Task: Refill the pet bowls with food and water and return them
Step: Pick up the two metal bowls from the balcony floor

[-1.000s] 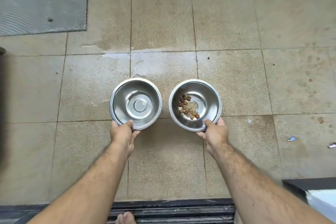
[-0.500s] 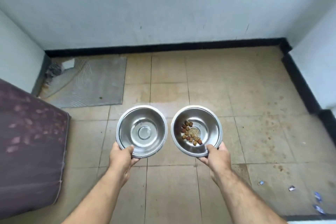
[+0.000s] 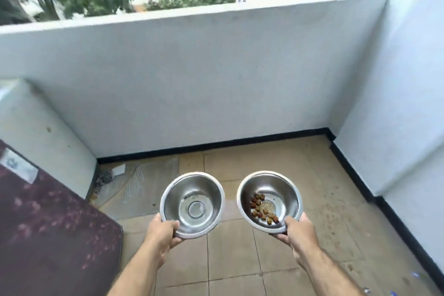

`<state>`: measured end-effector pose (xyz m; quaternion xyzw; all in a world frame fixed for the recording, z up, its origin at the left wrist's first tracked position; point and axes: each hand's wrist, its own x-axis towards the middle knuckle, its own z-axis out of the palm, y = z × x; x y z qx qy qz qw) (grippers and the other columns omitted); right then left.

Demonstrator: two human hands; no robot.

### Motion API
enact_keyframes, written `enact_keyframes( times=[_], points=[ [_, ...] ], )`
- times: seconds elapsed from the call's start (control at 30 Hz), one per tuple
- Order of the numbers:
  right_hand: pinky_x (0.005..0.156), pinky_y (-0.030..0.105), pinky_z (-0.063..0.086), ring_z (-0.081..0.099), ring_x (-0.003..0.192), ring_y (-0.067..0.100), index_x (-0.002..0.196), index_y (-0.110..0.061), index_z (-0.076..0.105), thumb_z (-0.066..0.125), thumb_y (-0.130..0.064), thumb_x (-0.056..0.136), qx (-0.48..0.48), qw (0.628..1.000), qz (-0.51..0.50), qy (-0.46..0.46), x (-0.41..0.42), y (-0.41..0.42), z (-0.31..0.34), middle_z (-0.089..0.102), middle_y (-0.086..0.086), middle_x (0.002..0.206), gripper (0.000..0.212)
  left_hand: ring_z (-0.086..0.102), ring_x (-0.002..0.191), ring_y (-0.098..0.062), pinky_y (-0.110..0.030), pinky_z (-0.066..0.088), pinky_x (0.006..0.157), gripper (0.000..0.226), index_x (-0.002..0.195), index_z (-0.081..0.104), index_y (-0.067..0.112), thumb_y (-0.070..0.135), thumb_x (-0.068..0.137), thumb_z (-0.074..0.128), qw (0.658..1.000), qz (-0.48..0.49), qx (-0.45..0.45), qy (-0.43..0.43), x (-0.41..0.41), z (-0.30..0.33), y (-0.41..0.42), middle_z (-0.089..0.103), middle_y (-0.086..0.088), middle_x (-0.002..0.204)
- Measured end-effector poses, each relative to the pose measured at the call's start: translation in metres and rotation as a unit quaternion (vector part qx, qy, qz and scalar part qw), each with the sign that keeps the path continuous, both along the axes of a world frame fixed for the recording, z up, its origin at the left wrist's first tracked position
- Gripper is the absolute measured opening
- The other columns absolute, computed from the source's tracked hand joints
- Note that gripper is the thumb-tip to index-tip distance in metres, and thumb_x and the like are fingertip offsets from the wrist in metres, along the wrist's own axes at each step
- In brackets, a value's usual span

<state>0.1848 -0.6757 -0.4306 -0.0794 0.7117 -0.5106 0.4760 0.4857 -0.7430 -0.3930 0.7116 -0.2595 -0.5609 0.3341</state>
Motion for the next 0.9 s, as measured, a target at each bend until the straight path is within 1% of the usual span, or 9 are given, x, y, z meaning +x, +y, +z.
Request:
enact_keyframes(
  times=[0.03, 0.17, 0.23, 0.33, 0.47, 0.57, 0.67, 0.77, 0.9],
  points=[
    [0.048, 0.034, 0.060, 0.076, 0.071, 0.032, 0.105, -0.015, 0.063, 0.049, 0.013, 0.093, 0.000, 1.000, -0.006, 0.007, -0.001, 0.008, 0.017, 0.073, 0.021, 0.097, 0.033, 0.059, 0.046, -0.016, -0.021, 0.047, 0.034, 0.033, 0.115, 0.053, 0.004, -0.017, 0.091, 0.043, 1.000, -0.010, -0.002, -0.004, 0.001, 0.017, 0.005, 0.060, -0.016, 0.083],
    [0.049, 0.037, 0.060, 0.074, 0.077, 0.037, 0.108, -0.010, 0.062, 0.045, 0.015, 0.089, -0.017, 0.999, -0.033, 0.012, 0.000, 0.042, 0.063, 0.070, 0.024, 0.099, 0.035, 0.060, 0.059, -0.025, -0.023, 0.048, 0.034, 0.032, 0.111, 0.054, 0.003, -0.018, 0.090, 0.042, 0.998, -0.055, -0.013, -0.014, -0.002, 0.060, 0.023, 0.061, -0.018, 0.081],
    [0.050, 0.039, 0.061, 0.075, 0.081, 0.039, 0.108, -0.009, 0.061, 0.045, 0.014, 0.090, -0.023, 0.998, -0.053, 0.018, -0.002, 0.067, 0.081, 0.070, 0.024, 0.100, 0.034, 0.061, 0.063, -0.029, -0.025, 0.050, 0.034, 0.030, 0.111, 0.053, 0.001, -0.018, 0.090, 0.042, 0.997, -0.078, -0.014, -0.014, -0.007, 0.075, 0.035, 0.061, -0.021, 0.085],
    [0.050, 0.040, 0.062, 0.075, 0.077, 0.039, 0.111, -0.006, 0.060, 0.046, 0.014, 0.090, -0.023, 0.996, -0.081, 0.031, -0.010, 0.108, 0.099, 0.069, 0.025, 0.100, 0.032, 0.063, 0.070, -0.033, -0.028, 0.052, 0.036, 0.026, 0.111, 0.052, -0.001, -0.017, 0.092, 0.044, 0.992, -0.125, -0.010, -0.009, -0.017, 0.086, 0.055, 0.061, -0.027, 0.095],
    [0.050, 0.041, 0.062, 0.076, 0.074, 0.038, 0.110, -0.007, 0.057, 0.049, 0.013, 0.091, -0.024, 0.991, -0.120, 0.046, -0.027, 0.171, 0.118, 0.068, 0.025, 0.101, 0.028, 0.061, 0.066, -0.034, -0.029, 0.052, 0.035, 0.022, 0.104, 0.052, -0.001, -0.018, 0.092, 0.043, 0.981, -0.192, -0.016, -0.017, -0.040, 0.099, 0.090, 0.060, -0.025, 0.086],
    [0.055, 0.044, 0.064, 0.076, 0.079, 0.039, 0.114, -0.006, 0.057, 0.050, 0.014, 0.089, -0.025, 0.989, -0.130, 0.058, -0.043, 0.220, 0.126, 0.067, 0.024, 0.105, 0.032, 0.059, 0.063, -0.033, -0.029, 0.051, 0.034, 0.021, 0.097, 0.053, -0.002, -0.018, 0.091, 0.044, 0.970, -0.241, -0.020, -0.019, -0.059, 0.108, 0.119, 0.059, -0.024, 0.081],
    [0.058, 0.045, 0.064, 0.078, 0.079, 0.038, 0.106, -0.013, 0.056, 0.049, 0.013, 0.087, -0.035, 0.989, -0.133, 0.062, -0.056, 0.271, 0.132, 0.067, 0.025, 0.107, 0.032, 0.058, 0.061, -0.033, -0.030, 0.053, 0.035, 0.020, 0.093, 0.054, -0.002, -0.019, 0.089, 0.044, 0.960, -0.277, -0.029, -0.010, -0.078, 0.116, 0.150, 0.059, -0.022, 0.078],
    [0.056, 0.045, 0.063, 0.077, 0.076, 0.038, 0.104, -0.015, 0.057, 0.047, 0.014, 0.086, -0.053, 0.987, -0.140, 0.052, -0.065, 0.325, 0.136, 0.069, 0.027, 0.104, 0.035, 0.057, 0.058, -0.031, -0.033, 0.055, 0.037, 0.019, 0.094, 0.053, -0.004, -0.020, 0.088, 0.044, 0.951, -0.306, -0.037, -0.006, -0.098, 0.125, 0.188, 0.056, -0.021, 0.077],
    [0.053, 0.043, 0.062, 0.076, 0.074, 0.037, 0.106, -0.011, 0.058, 0.048, 0.013, 0.085, -0.066, 0.986, -0.142, 0.057, -0.070, 0.403, 0.137, 0.067, 0.025, 0.103, 0.033, 0.056, 0.057, -0.030, -0.033, 0.055, 0.039, 0.019, 0.094, 0.054, -0.005, -0.019, 0.086, 0.045, 0.939, -0.338, -0.051, -0.028, -0.119, 0.132, 0.247, 0.054, -0.020, 0.078]
  ],
)
